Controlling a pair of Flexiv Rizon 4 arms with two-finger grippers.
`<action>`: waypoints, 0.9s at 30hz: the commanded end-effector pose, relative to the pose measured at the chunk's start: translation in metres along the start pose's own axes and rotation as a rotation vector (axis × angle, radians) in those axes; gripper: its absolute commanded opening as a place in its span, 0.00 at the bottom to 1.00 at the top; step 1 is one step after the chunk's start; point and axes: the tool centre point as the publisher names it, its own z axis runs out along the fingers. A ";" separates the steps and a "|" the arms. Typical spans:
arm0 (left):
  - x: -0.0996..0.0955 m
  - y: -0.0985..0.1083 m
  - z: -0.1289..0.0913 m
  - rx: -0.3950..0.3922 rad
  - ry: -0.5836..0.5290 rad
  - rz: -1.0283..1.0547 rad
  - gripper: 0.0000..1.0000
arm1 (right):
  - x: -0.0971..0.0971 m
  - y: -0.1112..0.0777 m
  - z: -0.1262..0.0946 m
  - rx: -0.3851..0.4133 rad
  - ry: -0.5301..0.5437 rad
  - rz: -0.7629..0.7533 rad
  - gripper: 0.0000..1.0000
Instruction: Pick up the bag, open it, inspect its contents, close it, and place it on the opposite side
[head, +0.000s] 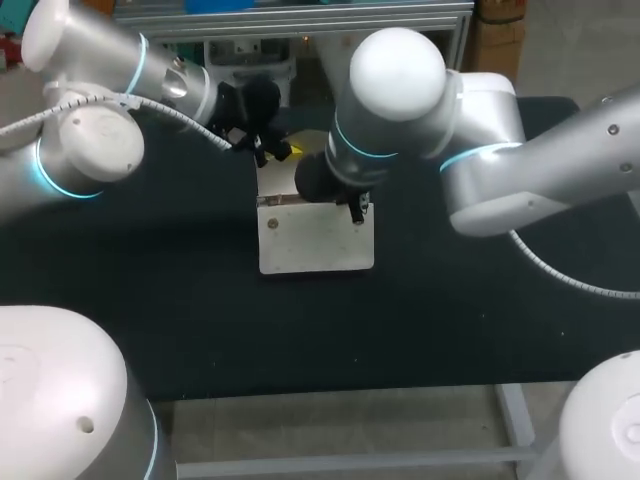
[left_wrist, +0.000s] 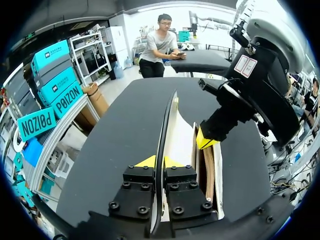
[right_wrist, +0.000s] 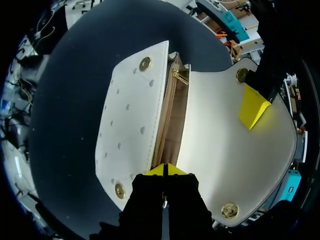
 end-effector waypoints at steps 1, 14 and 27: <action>-0.001 0.000 -0.003 0.010 -0.008 -0.004 0.00 | 0.008 0.006 0.002 0.009 0.018 -0.007 0.00; 0.002 0.002 -0.005 0.012 -0.013 -0.003 0.00 | 0.021 0.011 -0.001 0.000 0.101 -0.002 0.00; 0.007 0.007 -0.003 0.002 -0.006 0.013 0.00 | 0.025 0.011 0.006 -0.010 0.244 0.010 0.00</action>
